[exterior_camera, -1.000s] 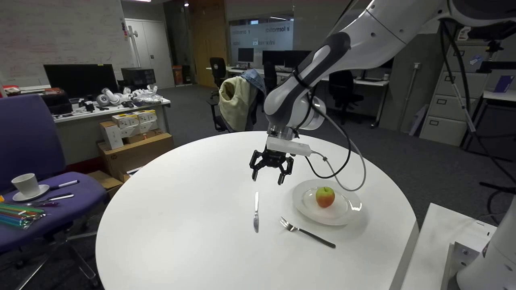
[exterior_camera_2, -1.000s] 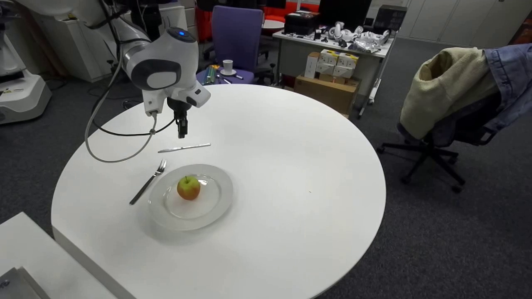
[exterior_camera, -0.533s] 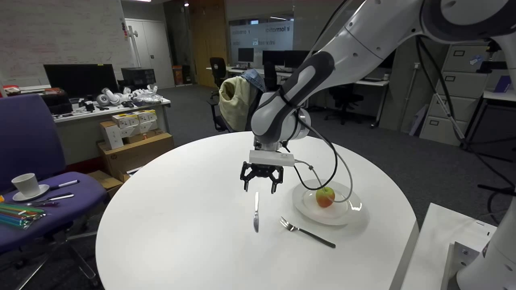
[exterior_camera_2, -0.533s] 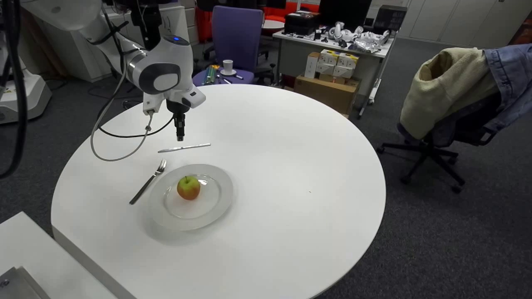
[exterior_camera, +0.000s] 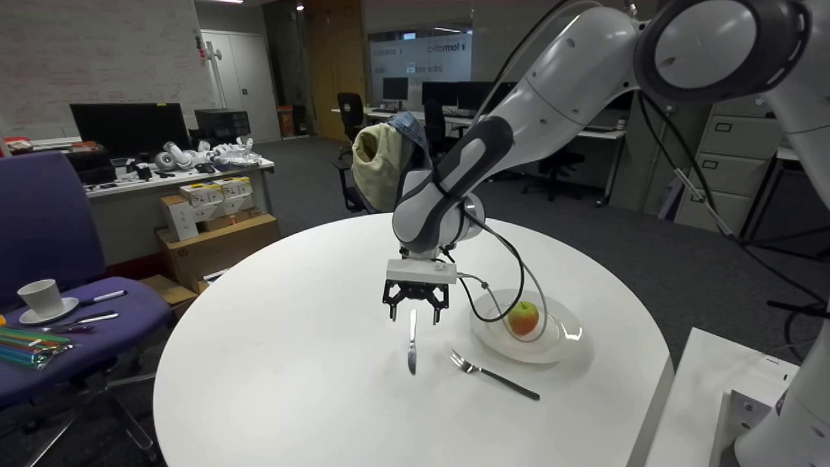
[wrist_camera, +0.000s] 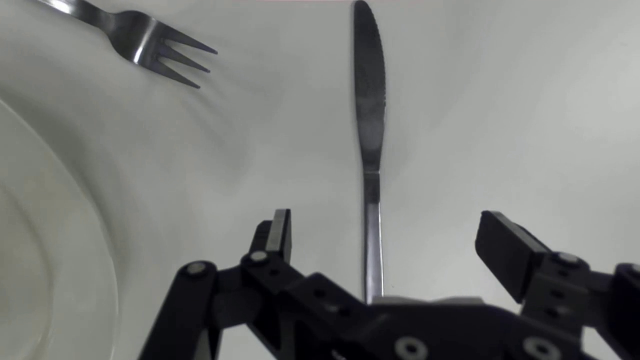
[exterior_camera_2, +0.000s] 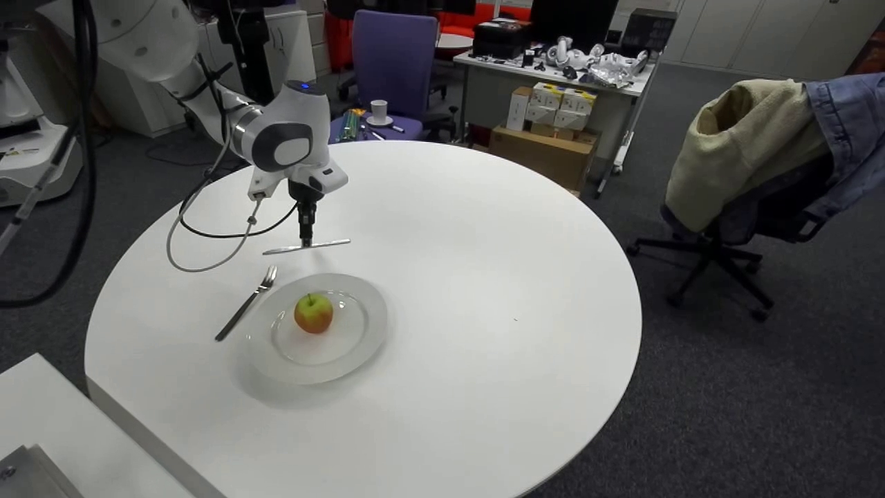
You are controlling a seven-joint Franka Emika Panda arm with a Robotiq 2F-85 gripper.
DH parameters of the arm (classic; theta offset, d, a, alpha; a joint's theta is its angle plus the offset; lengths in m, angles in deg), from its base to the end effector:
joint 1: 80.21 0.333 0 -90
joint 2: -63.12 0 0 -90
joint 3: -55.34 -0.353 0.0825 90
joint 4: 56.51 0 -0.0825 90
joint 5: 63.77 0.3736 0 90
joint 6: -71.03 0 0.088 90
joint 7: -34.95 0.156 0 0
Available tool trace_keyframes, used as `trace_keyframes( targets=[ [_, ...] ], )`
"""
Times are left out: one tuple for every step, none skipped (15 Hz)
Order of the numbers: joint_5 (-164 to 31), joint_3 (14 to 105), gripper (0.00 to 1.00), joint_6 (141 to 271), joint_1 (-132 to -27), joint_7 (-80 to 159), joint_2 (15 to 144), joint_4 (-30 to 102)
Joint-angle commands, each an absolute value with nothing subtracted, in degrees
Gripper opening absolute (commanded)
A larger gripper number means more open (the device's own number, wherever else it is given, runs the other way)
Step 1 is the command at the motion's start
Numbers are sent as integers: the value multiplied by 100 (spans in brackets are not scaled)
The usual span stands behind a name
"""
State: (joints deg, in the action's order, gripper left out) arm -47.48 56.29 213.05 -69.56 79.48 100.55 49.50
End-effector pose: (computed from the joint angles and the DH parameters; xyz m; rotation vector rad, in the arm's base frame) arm 0.6431 0.1180 0.1547 -2.7492 1.2134 0.1427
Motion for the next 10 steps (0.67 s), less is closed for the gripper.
trace_keyframes(
  targets=[
    [-4894,5705,100,20926,-6940,8177,10212,4627],
    [-4923,5726,100,20871,-6930,8177,10251,4584],
    [-4972,5757,100,20820,-6910,8183,10280,4557],
    [-5038,5794,100,20767,-6887,8196,10305,4526],
    [-5146,5851,100,20719,-6843,8238,10330,4494],
    [-5275,5905,100,20696,-6802,8270,10359,4472],
    [-5408,5952,100,20681,-6766,8318,10382,4461],
    [-5523,5988,100,20669,-6739,8353,10397,4457],
    [-5623,6019,100,20662,-6712,8405,10406,4454],
    [-5710,6039,100,20669,-6694,8434,10417,4451]
  ],
)
